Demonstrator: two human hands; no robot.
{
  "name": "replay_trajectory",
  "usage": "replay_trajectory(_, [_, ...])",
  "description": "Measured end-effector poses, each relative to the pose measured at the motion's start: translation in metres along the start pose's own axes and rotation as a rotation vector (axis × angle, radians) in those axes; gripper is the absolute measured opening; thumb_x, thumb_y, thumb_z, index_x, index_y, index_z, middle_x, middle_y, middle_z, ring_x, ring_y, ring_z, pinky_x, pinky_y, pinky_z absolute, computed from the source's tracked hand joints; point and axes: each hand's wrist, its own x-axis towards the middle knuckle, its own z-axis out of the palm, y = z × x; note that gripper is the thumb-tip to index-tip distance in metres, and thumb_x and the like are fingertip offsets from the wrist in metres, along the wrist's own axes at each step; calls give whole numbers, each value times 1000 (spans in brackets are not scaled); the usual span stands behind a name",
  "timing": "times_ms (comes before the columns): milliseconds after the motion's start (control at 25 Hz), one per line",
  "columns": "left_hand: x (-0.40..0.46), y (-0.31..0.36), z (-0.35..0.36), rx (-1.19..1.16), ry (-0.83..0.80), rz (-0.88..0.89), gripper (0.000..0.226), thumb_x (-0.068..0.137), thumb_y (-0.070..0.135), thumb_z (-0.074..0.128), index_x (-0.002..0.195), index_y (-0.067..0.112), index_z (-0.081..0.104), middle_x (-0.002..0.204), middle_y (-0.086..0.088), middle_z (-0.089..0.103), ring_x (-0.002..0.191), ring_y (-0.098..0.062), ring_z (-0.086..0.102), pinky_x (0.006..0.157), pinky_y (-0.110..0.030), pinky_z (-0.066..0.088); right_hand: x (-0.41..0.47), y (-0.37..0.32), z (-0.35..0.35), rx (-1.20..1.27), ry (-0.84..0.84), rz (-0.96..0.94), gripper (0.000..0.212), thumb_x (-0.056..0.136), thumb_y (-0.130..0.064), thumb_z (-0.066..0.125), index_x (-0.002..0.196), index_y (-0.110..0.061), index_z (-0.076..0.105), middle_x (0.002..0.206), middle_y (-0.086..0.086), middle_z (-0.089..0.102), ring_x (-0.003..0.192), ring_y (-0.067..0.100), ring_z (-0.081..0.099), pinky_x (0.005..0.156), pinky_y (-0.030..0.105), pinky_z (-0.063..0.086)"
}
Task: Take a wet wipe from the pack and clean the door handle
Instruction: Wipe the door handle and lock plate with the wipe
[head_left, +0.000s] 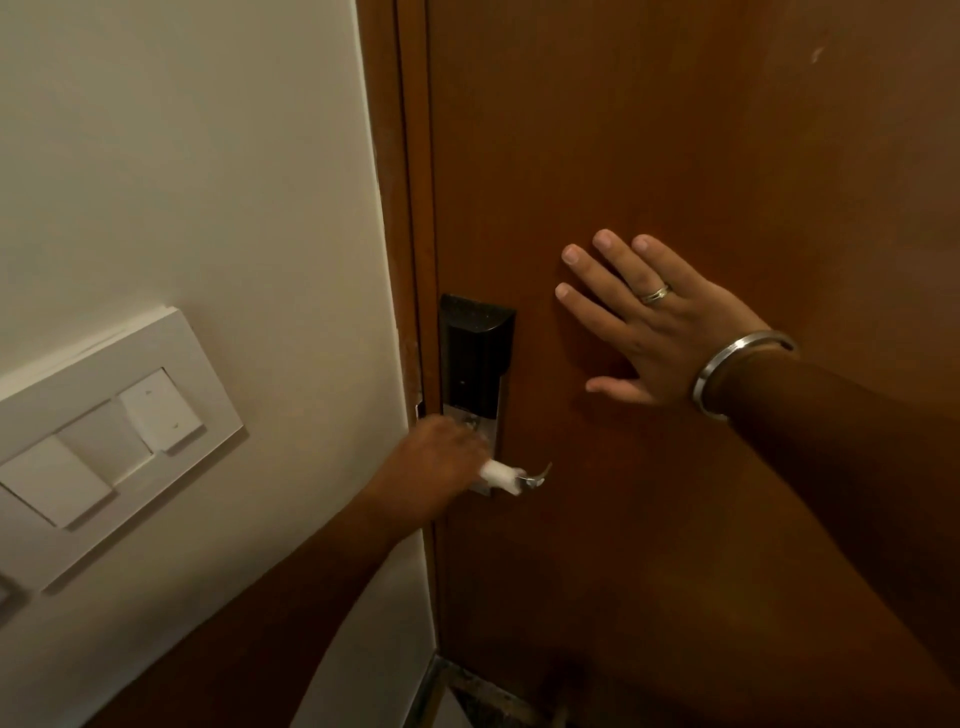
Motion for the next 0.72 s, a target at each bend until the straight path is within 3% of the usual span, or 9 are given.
replay_trajectory(200, [29,71,35,-11,-116,-129,42,81,28,75,112,3,61,93,-14,72,80,-26,67,84,-41,49,0,1,-2,2,13,-8,101,86,-78,20,159,-8,14,166,23,8,152,42,10,124,50,2])
replay_trajectory(360, [0,23,16,99,-40,-75,43,69,18,83,108,12,65,103,-13,71,98,-30,64,96,-49,43,1,1,-3,1,15,-5,101,87,-78,19,160,-8,12,166,23,6,153,42,8,124,50,2])
replay_trajectory(480, [-8,-4,-1,190,-102,-68,44,64,15,84,105,14,66,104,-12,71,104,-32,61,101,-52,36,1,1,-3,14,14,-5,101,87,-77,18,159,-7,10,166,23,5,153,42,8,124,51,3])
replay_trajectory(600, [8,22,11,131,-174,-96,52,71,24,81,117,14,58,101,-13,71,97,-30,64,99,-50,39,1,1,-3,7,23,-4,101,87,-77,18,159,-7,11,166,23,6,152,42,9,124,51,5])
replay_trajectory(720, [32,65,27,40,-237,-227,34,86,39,67,108,13,64,90,-9,72,81,-24,66,96,-44,43,1,1,-4,28,19,-7,100,87,-77,19,159,-8,13,166,22,7,152,42,10,124,50,5])
